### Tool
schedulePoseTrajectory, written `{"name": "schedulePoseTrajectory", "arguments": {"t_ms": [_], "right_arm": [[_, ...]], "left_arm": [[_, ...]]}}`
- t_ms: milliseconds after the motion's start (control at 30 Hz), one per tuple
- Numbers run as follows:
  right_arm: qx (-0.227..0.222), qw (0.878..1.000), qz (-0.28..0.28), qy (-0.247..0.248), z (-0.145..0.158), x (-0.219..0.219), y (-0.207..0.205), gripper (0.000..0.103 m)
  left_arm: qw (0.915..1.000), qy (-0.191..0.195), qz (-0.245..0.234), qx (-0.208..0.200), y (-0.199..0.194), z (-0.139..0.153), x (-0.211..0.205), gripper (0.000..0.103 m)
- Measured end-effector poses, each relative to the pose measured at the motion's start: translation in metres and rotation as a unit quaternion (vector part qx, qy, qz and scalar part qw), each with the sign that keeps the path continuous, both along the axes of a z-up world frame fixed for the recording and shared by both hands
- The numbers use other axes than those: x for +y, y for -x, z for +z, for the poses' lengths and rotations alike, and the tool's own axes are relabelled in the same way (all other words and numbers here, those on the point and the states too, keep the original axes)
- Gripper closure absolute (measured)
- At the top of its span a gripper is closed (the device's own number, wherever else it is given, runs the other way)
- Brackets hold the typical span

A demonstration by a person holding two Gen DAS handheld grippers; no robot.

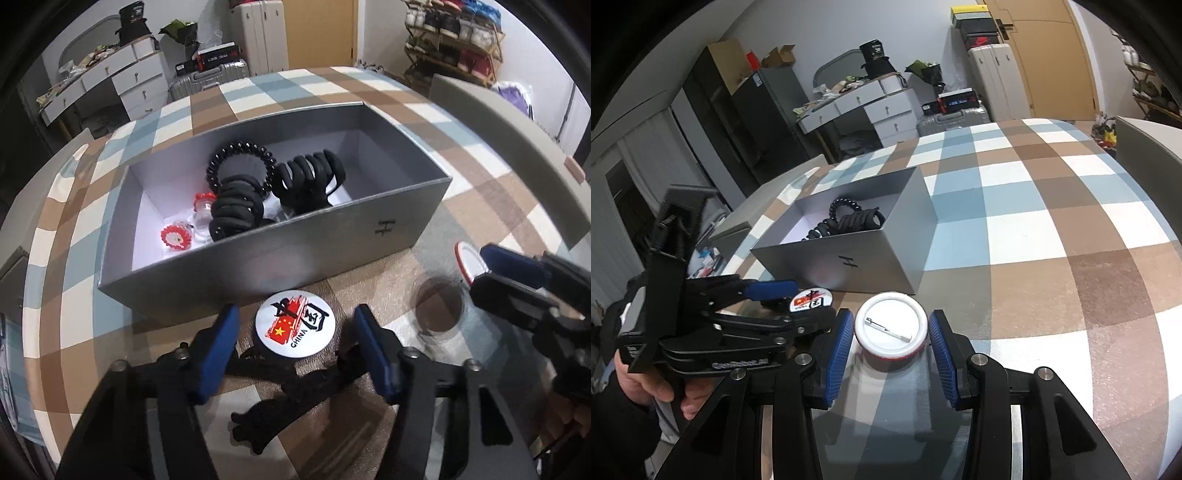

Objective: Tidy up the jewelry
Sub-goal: 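Lift the white badge with the right tool while the left tool grasps the red-flag China badge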

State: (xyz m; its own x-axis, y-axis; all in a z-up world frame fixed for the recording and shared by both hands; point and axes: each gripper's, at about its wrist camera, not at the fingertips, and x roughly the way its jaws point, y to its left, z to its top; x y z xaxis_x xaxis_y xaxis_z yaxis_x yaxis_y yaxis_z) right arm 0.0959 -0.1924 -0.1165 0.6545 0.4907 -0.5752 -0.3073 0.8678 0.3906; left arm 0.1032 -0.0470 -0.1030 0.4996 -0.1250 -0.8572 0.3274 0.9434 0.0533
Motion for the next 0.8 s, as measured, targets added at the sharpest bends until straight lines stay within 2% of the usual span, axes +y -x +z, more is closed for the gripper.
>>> {"name": "schedulePoseTrajectory", "arguments": {"t_ms": [133, 167, 467, 800], "right_arm": [[0.000, 1.000, -0.001, -0.006, 0.000, -0.002, 0.000, 0.062], [-0.001, 1.000, -0.001, -0.006, 0.000, -0.002, 0.000, 0.062], [0.000, 1.000, -0.001, -0.015, -0.001, -0.006, 0.000, 0.062], [-0.007, 0.999, -0.009, -0.041, 0.001, -0.015, 0.002, 0.062]], "left_arm": [[0.9998, 0.000, -0.017, -0.004, 0.003, 0.001, -0.004, 0.057], [0.9998, 0.001, -0.021, -0.003, 0.003, 0.000, -0.005, 0.066], [0.9992, 0.021, -0.034, -0.001, 0.012, 0.004, -0.003, 0.066], [0.9951, 0.082, -0.030, -0.045, 0.033, 0.038, 0.008, 0.066]]}}
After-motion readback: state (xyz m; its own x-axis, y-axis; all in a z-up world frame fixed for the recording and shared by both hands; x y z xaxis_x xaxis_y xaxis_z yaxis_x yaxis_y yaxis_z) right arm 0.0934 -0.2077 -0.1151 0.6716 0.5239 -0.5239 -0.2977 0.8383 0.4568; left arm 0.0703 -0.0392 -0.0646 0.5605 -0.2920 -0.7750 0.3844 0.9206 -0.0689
